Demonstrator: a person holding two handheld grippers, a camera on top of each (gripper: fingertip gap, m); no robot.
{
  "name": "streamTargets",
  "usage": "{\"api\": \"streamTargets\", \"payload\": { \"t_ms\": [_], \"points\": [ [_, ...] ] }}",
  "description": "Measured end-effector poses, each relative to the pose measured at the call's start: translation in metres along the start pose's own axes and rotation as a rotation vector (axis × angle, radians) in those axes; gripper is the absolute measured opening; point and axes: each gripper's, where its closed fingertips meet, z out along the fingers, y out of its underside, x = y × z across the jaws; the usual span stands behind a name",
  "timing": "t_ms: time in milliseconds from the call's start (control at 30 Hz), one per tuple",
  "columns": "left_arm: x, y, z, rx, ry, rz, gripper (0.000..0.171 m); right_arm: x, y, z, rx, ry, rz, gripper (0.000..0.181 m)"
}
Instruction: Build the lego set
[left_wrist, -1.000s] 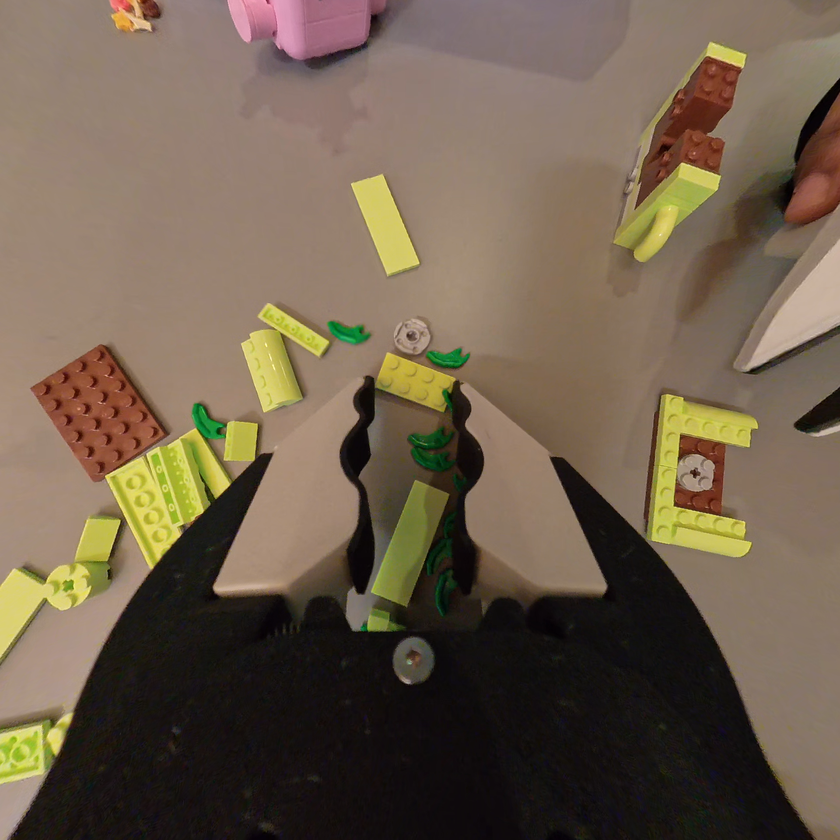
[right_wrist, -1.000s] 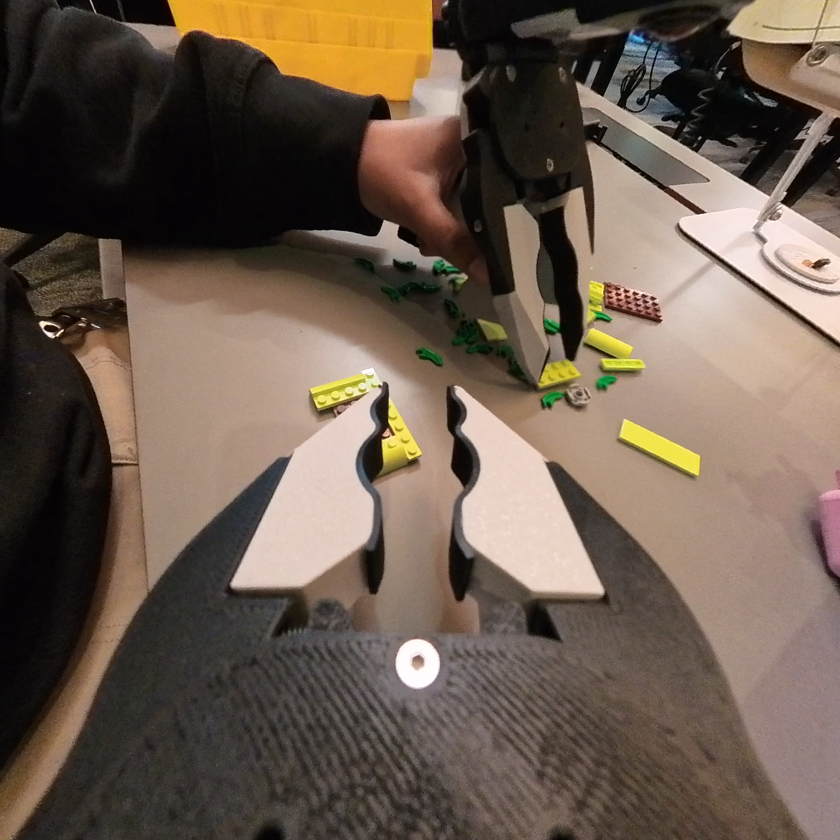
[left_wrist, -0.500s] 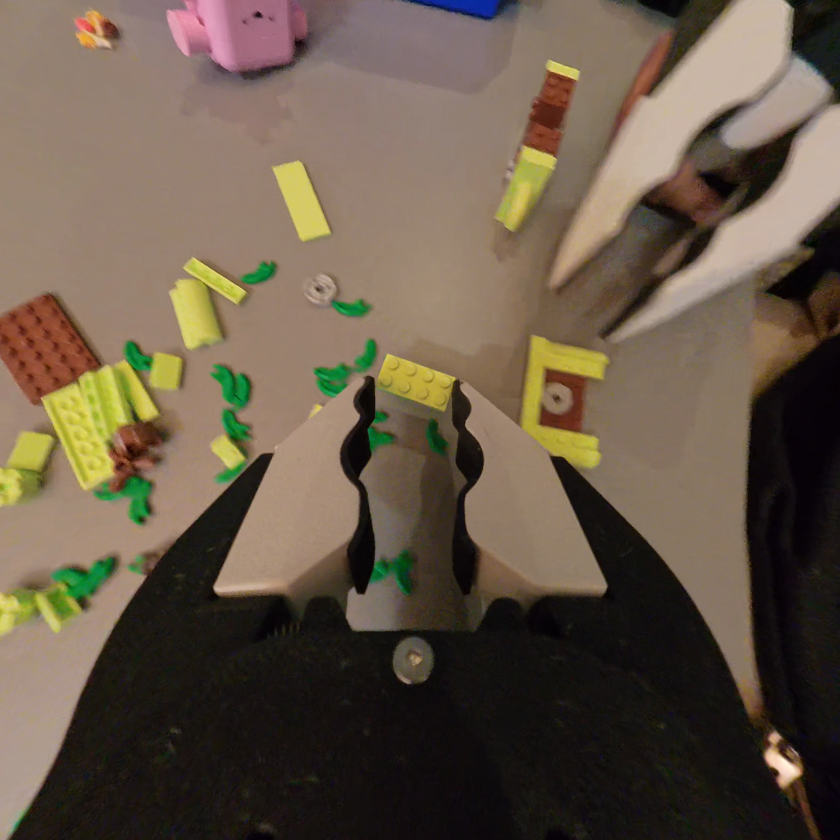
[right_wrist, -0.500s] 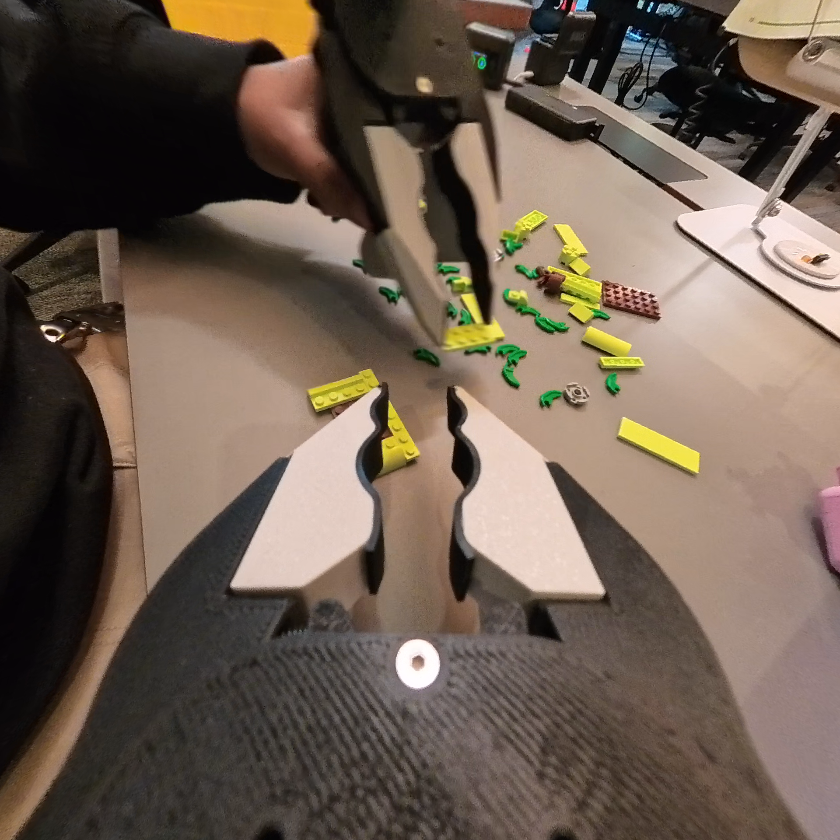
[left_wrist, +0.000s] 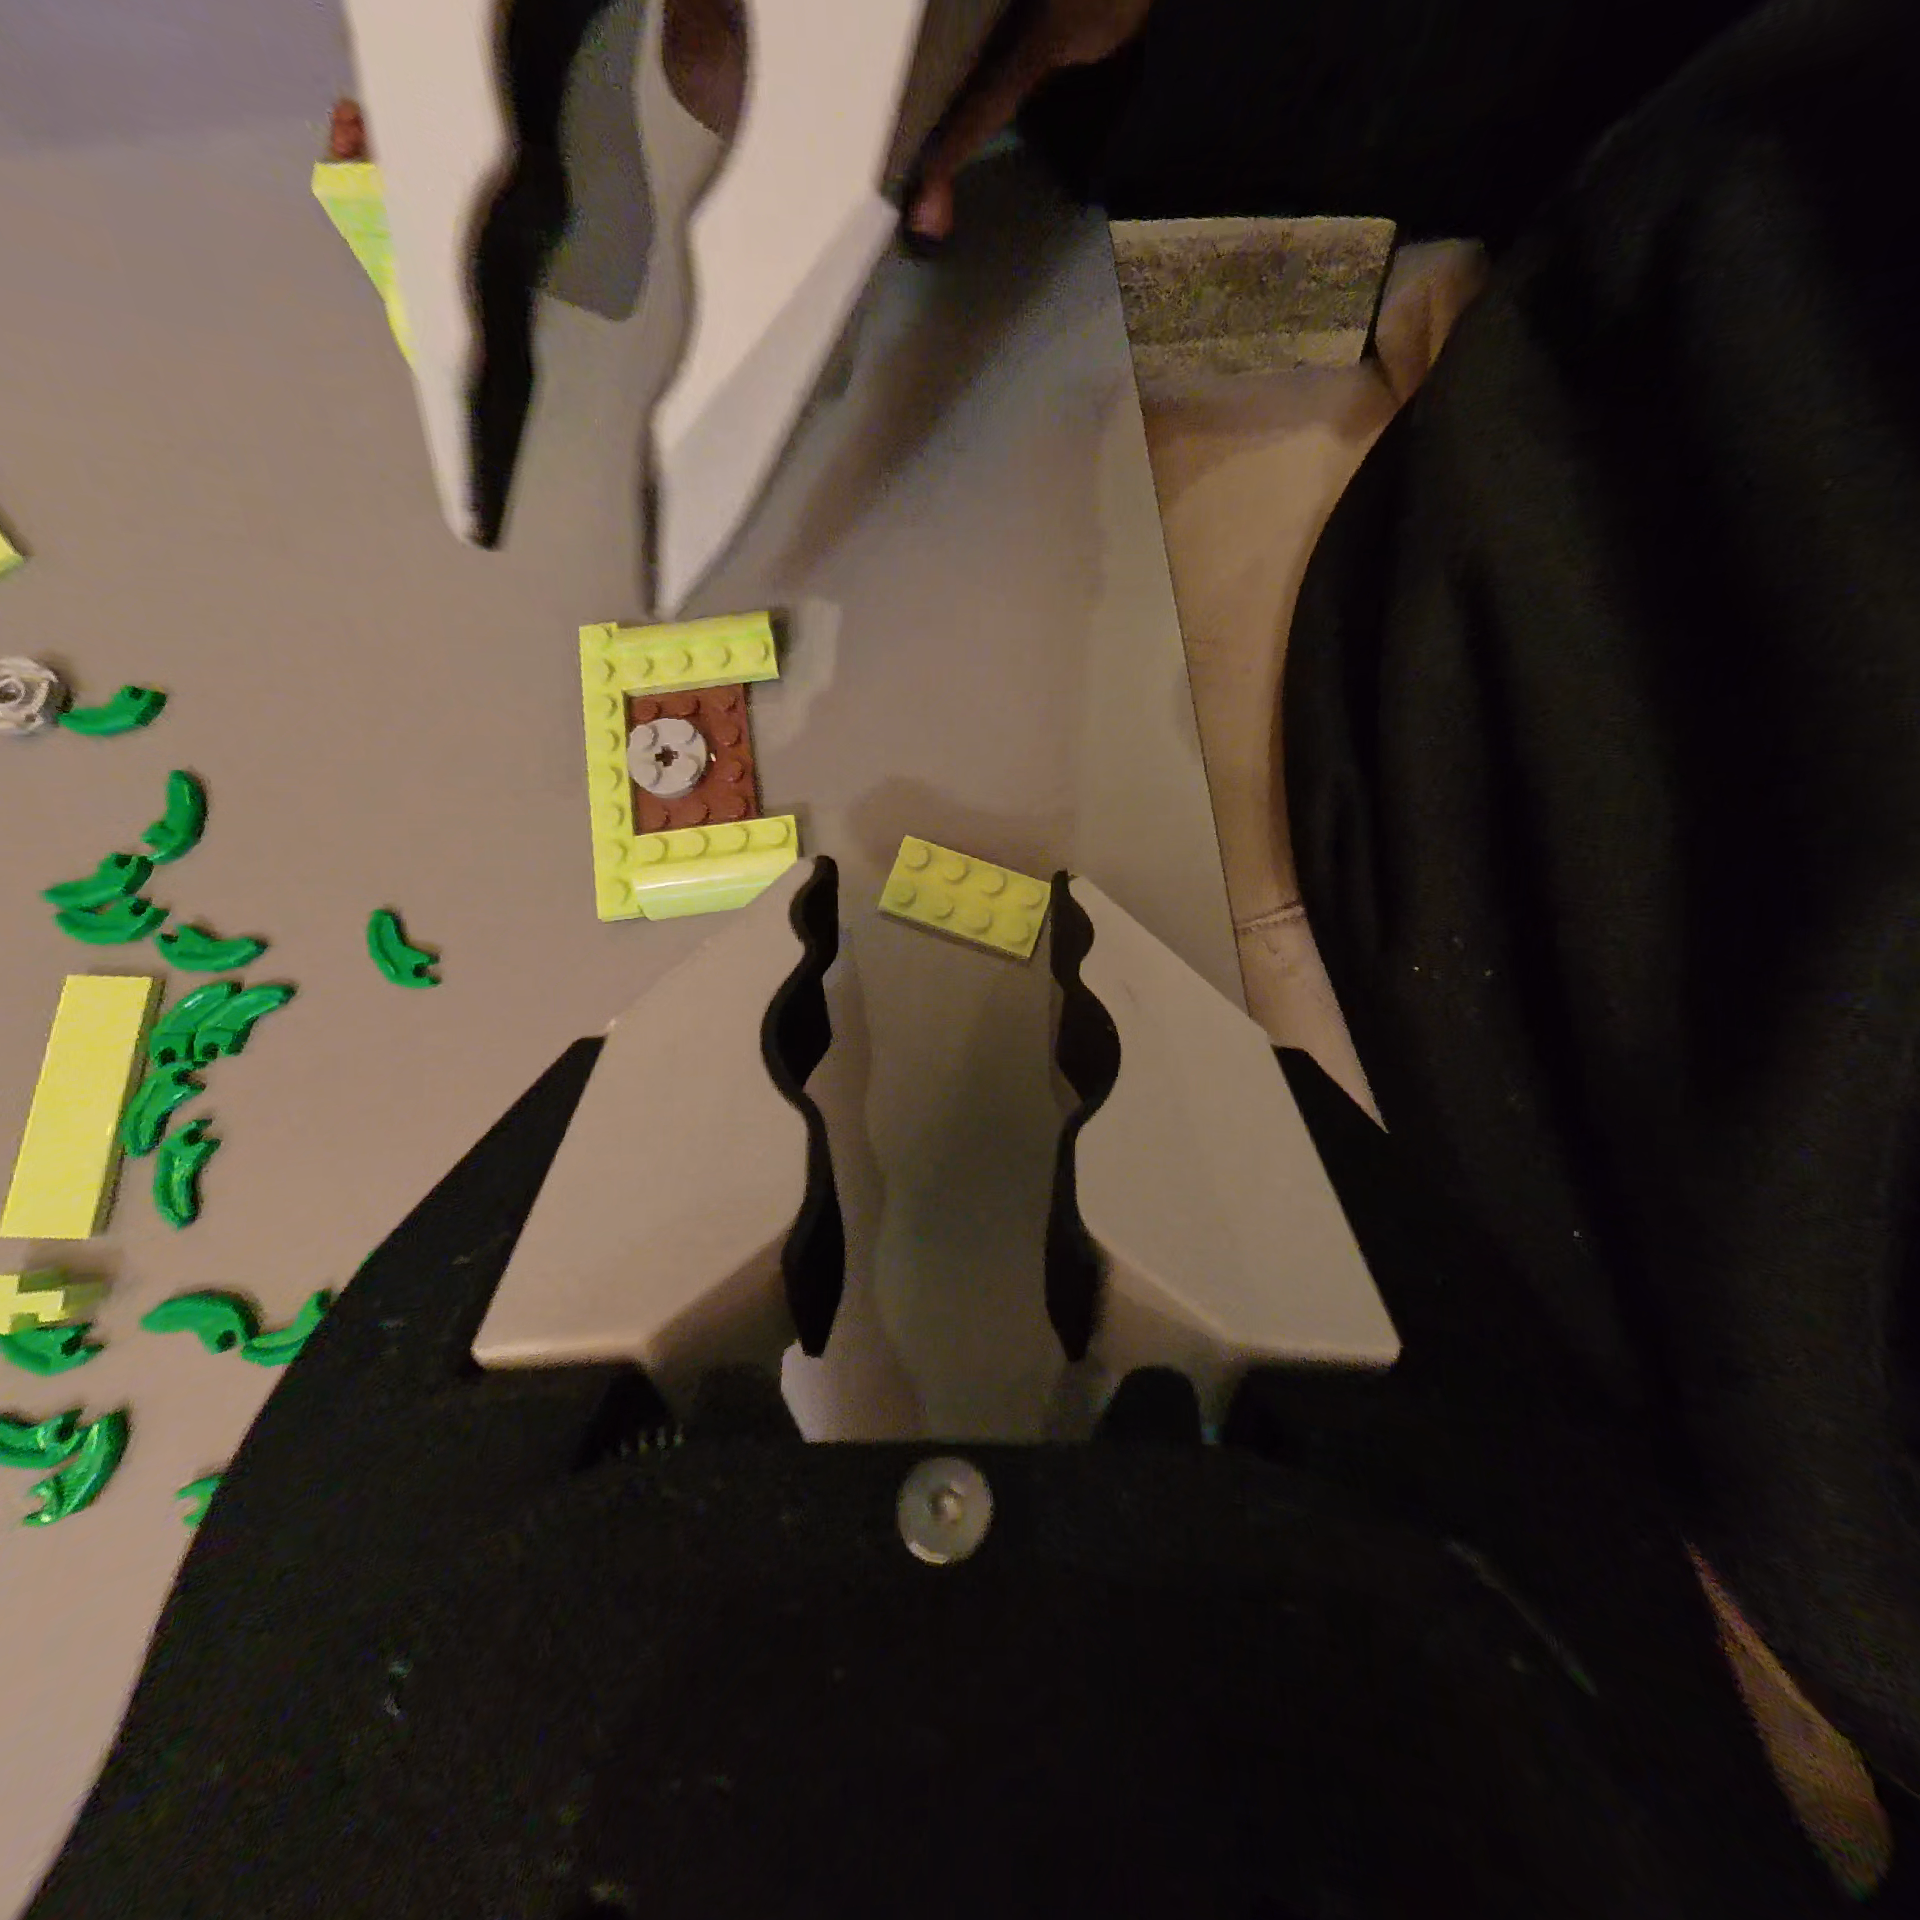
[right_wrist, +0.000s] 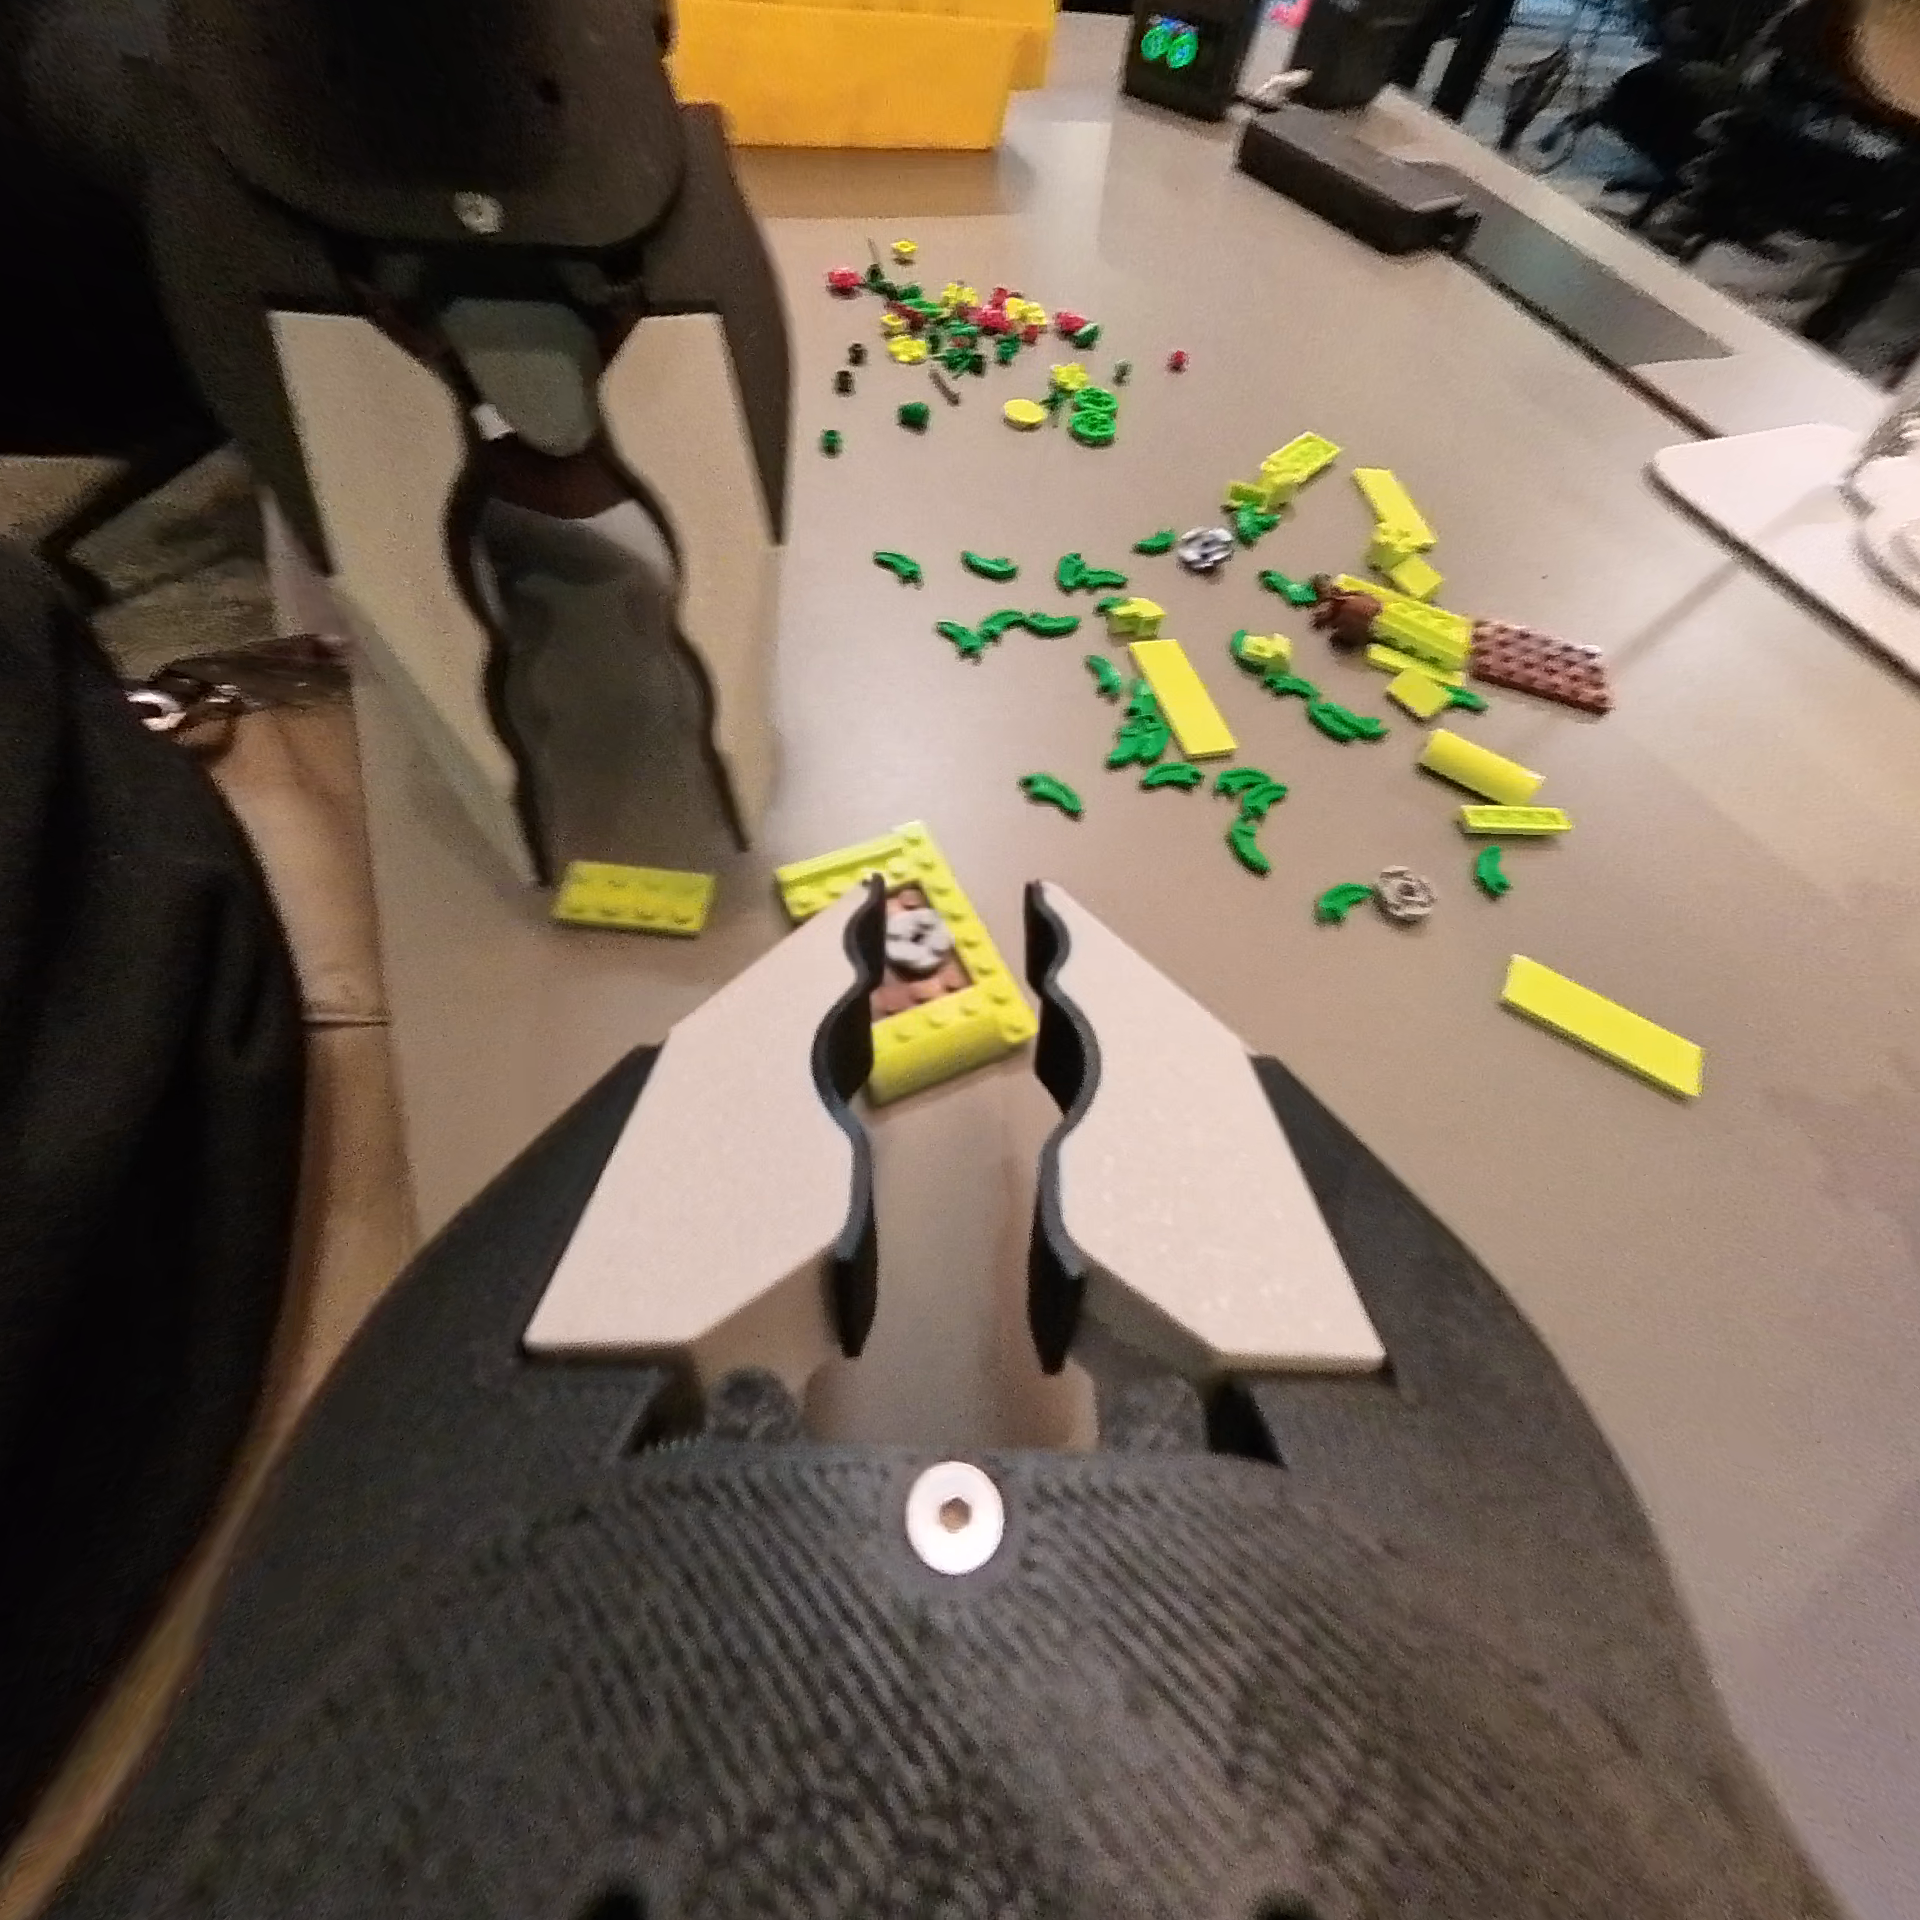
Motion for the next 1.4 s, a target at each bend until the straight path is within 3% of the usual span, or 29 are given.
{"api": "streamTargets", "payload": {
  "t_ms": [233, 367, 500, 667, 933, 1200, 1400],
  "points": [
    [-0.008, 0.016, -0.011, 0.033, -0.053, -0.086, 0.039, -0.061, 0.0, 0.013, -0.111, -0.226, 0.03, 0.03],
    [-0.014, 0.018, -0.016, 0.066, -0.082, -0.123, 0.038, -0.076, 0.004, 0.027, -0.205, -0.238, 0.002, 0.037],
    [-0.027, 0.012, -0.023, 0.127, -0.119, -0.162, 0.044, -0.071, 0.016, 0.029, -0.311, -0.166, -0.004, 0.04],
    [-0.038, 0.006, -0.016, 0.13, -0.095, -0.205, 0.057, -0.078, 0.012, 0.03, -0.289, -0.164, 0.111, 0.041],
    [-0.053, -0.008, 0.0, 0.137, -0.012, -0.317, 0.069, -0.078, 0.021, 0.029, -0.32, -0.108, 0.107, 0.03],
    [-0.033, -0.008, 0.007, 0.122, 0.043, -0.388, 0.069, -0.054, 0.042, -0.008, -0.351, 0.021, 0.192, 0.03],
    [0.0, -0.017, 0.015, 0.128, 0.117, -0.393, 0.063, -0.033, 0.039, -0.025, -0.273, 0.09, 0.319, 0.03]
  ]
}}
